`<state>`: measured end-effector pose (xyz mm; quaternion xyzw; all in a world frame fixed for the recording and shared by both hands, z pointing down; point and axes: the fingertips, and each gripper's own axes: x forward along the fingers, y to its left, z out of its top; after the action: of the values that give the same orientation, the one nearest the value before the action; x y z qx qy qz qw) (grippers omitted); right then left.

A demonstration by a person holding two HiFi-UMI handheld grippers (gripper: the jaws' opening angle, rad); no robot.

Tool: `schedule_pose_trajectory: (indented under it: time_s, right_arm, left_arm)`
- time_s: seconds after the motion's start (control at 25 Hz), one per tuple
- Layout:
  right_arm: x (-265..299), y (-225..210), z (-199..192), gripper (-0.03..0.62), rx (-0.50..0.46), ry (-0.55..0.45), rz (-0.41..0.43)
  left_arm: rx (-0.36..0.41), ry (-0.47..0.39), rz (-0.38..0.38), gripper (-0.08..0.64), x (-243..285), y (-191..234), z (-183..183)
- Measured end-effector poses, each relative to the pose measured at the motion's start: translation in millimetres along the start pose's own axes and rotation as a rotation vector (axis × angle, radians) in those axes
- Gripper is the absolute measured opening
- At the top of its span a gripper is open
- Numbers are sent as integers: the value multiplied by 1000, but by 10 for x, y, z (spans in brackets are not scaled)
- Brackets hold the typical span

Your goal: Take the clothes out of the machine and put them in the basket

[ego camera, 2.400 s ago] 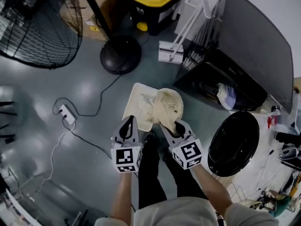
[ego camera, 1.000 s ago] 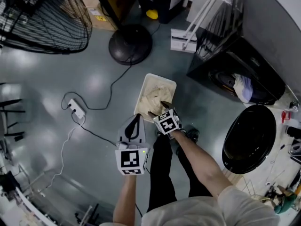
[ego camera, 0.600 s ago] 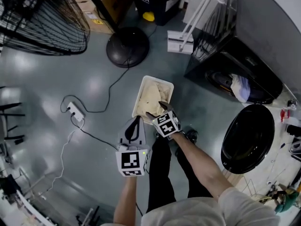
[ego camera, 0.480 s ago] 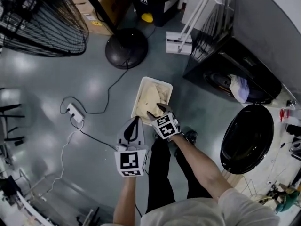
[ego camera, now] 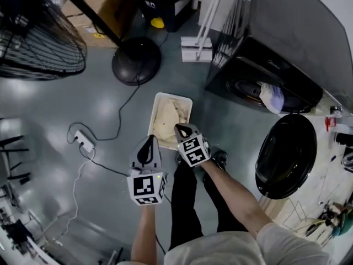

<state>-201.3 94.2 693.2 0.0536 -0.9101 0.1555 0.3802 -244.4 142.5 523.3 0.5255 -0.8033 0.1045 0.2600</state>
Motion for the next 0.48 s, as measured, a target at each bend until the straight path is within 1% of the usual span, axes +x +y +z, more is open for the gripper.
schedule_pose_trajectory:
  time_s: [0.2,0.48]
  right_arm:
    - [-272,-274,87,25,68,-69,-41]
    - [-797,-934,-51,25,160,-138,-165]
  left_arm:
    - [27,8,-53,18,204,-307,78]
    - [78,21,-159,18,525,-938,150]
